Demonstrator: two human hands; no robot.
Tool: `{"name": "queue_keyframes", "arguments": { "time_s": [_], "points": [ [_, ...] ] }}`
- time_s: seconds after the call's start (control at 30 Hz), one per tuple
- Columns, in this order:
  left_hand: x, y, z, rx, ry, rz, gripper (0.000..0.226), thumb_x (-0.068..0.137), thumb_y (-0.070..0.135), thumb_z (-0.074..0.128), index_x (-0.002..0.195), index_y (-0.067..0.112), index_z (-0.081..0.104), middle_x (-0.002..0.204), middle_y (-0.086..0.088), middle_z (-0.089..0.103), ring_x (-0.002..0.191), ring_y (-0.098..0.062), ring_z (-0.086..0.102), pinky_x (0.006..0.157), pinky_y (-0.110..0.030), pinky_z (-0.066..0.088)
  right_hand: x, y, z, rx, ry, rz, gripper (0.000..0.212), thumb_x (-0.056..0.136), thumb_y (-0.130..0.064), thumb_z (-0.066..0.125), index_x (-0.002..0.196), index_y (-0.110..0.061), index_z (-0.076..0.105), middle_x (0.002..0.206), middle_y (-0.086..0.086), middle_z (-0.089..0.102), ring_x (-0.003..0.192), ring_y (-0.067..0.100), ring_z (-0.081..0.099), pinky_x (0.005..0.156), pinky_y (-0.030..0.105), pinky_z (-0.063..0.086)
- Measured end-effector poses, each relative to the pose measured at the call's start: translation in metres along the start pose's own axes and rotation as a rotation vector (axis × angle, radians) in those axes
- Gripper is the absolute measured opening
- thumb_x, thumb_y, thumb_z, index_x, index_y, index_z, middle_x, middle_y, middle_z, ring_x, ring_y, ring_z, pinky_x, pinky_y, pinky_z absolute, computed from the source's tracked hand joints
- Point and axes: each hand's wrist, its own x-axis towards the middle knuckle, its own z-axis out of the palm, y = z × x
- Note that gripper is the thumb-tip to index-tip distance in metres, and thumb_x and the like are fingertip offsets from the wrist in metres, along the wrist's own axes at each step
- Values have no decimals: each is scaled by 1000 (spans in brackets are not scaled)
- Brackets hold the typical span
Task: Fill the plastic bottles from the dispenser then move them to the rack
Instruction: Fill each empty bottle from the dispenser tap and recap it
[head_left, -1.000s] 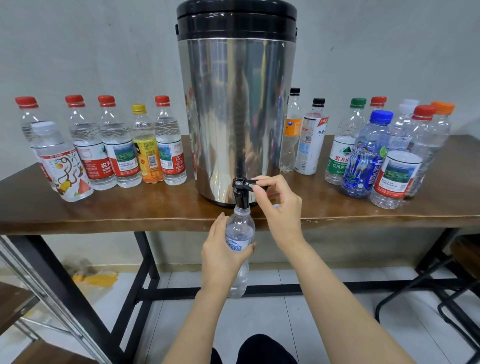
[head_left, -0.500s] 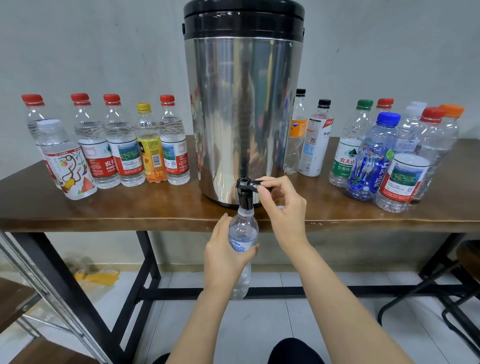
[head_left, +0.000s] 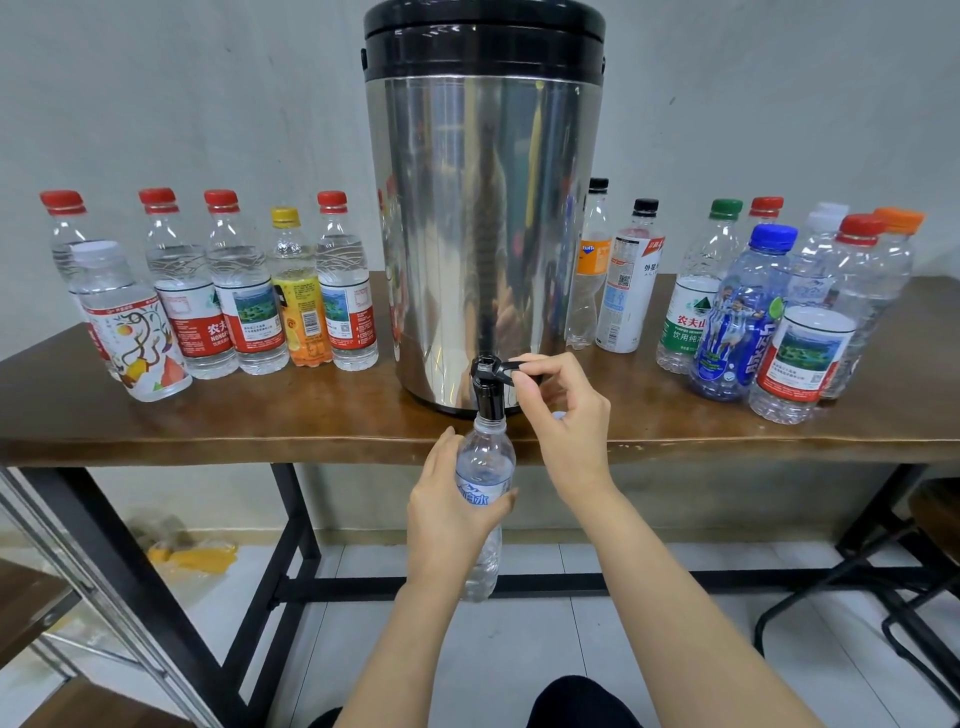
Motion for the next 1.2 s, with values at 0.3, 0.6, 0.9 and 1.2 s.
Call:
{"name": "queue_keyframes", "arguments": {
  "time_s": [0.3,0.6,0.9,1.2],
  "points": [
    [-1,-3,3,-20,33,25,87,66,34,90,140,18,48,150,5,46,131,-12,49,101,-14,35,-1,-1,1,26,13,20,18,87,-34,63,92,-16,65,102,-14,71,81,19,64,72,24,50],
    [-1,-3,3,-14,25,24,88,66,36,89,141,19,47,151,5,44,131,-12,49,101,-17,37,-2,-2,0,15,7,14,17,89,-31,64,94,-15,66,103,-12,71,80,12,63,72,17,47],
    [-1,-1,2,-12,20,18,89,66,35,90,142,18,46,151,5,45,131,-12,49,99,-13,33,-2,-4,0,3,0,34,3,92,-15,67,95,-15,66,104,-11,71,79,16,63,71,19,49],
    [-2,-1,2,-17,19,20,88,66,34,90,141,18,47,151,4,45,131,-11,49,99,-12,33,-2,-5,0,-1,24,11,16,88,-29,66,93,-13,67,103,-10,71,79,19,62,70,22,49]
  ]
}}
